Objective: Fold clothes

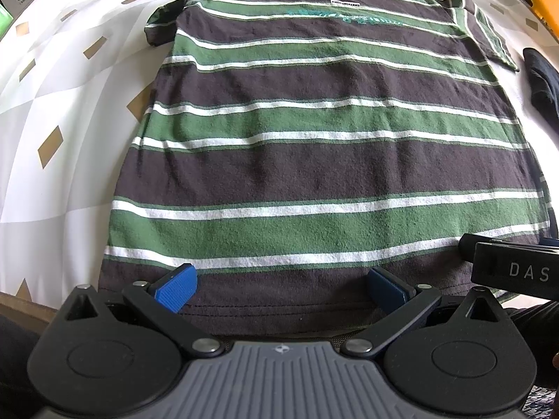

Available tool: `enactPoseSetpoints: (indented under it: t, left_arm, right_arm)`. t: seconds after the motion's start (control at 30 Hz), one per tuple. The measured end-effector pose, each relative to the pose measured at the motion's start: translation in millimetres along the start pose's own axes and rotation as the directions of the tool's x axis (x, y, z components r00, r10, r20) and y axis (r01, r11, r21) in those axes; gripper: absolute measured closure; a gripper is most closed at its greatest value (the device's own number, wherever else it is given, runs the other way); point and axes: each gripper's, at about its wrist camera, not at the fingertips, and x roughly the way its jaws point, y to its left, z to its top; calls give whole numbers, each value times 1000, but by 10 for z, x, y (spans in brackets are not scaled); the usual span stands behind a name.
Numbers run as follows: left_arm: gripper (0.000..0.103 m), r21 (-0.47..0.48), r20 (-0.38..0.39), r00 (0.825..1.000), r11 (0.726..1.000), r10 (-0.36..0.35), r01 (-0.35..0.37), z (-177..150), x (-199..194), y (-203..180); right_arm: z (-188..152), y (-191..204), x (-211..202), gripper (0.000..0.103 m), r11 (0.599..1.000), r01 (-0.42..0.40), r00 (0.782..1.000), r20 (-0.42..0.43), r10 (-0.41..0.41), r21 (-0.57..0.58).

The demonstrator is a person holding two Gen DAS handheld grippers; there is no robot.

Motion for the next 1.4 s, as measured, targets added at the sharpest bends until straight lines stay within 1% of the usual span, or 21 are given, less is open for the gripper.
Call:
enactPoseSetpoints:
  t: [0.4,0.77,1.13,1.4]
  left_arm:
    - [0,-7,-12,1000,1000,6,-6,32,12,-22]
    - [0,-26,-58,998,1000,12,-13,136,57,-34]
    - [0,-30,-39,999,999,16,-18,116,49,-45]
    - [0,-30,-35,999,999,16,-17,79,41,-42]
  right_arm:
    - [-11,18,-8,0,1000,-2,1000,12,1,9]
    - [3,-14,22,0,1000,2,1000,-10,-2,26]
    - [-43,-15,24,0,999,1,1000,25,-2,39]
    - [-19,-27,39,0,999,2,1000,25,-3,37]
